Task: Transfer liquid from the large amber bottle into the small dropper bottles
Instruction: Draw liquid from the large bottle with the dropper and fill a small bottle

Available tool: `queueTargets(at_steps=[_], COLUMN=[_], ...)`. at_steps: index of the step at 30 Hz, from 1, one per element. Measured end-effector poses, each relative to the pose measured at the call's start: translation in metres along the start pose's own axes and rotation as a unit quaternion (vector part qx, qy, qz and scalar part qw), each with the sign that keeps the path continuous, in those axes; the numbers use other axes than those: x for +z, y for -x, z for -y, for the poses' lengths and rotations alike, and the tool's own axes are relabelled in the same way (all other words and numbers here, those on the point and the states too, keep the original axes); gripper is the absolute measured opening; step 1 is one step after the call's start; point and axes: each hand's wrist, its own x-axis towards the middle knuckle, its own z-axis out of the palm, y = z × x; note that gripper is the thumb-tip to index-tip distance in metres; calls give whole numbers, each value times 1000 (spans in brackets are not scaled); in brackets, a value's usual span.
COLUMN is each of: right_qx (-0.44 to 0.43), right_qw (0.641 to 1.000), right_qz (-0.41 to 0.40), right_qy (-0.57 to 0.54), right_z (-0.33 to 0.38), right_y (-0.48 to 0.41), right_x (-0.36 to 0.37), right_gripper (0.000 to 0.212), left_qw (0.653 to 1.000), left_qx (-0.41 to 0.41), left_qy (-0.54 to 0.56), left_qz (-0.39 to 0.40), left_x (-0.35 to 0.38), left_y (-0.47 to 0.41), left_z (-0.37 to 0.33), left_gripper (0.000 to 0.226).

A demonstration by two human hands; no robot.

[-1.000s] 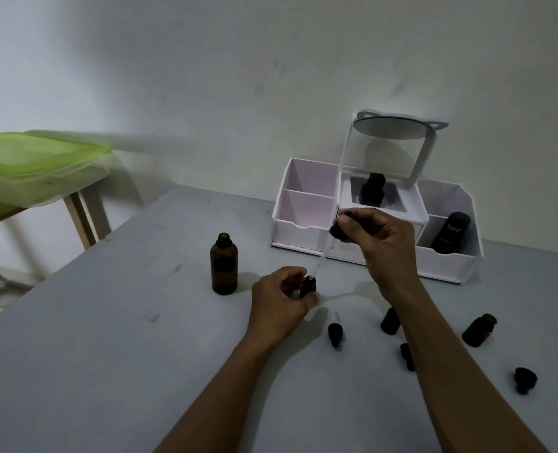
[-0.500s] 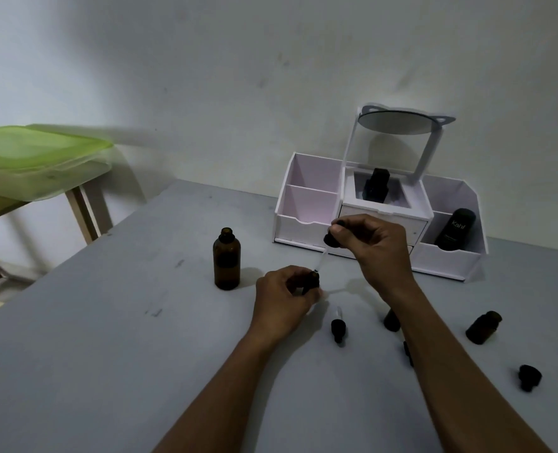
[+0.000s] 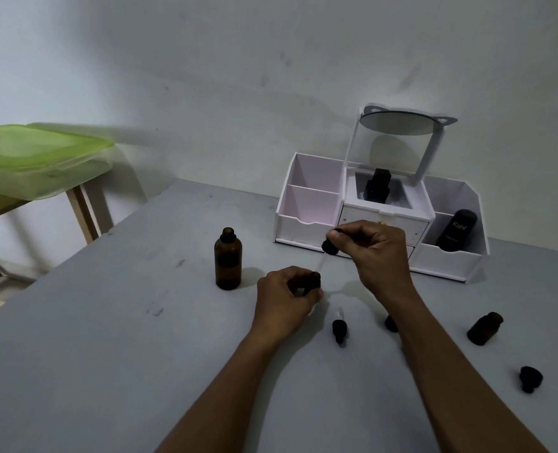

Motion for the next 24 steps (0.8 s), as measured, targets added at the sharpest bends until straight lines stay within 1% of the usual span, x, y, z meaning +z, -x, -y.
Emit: queueTargets(at_steps=[5, 7, 10, 12, 14, 16, 18, 21, 24], right_qx=[3, 11, 25, 35, 27, 12, -2, -27, -41], right_qw=[1000, 1000, 999, 999, 999, 999, 998, 997, 993], right_qz=[-4, -5, -4, 0, -2, -7, -12, -16, -14], right_qy=[-8, -18, -25, -38, -45, -51, -62, -77, -109], right_z=[-2, -2, 1, 10, 20, 29, 39, 57, 78], right_y=[-1, -1, 0, 0, -2, -4, -6, -12, -20], right_x=[1, 1, 0, -2, -3, -4, -4, 0, 8], right_gripper=[24, 22, 13, 13, 13, 12, 14, 17, 19], left_qw=[1000, 1000, 1000, 1000, 1000, 1000, 999, 998, 996], left_qx=[-4, -5, -4, -1, -4, -19, -33, -41, -52], left_qy=[1, 7, 9, 9, 11, 20, 30, 49, 68], left_qz=[1, 2, 4, 4, 6, 6, 4, 2, -32], left_x=[0, 0, 0, 0, -1, -3, -9, -29, -60], left_y=[0, 0, 0, 1, 2, 5, 9, 22, 39], left_z=[0, 0, 0, -1, -3, -3, -3, 2, 12], left_gripper=[36, 35, 34, 35, 41, 54, 61, 56, 47])
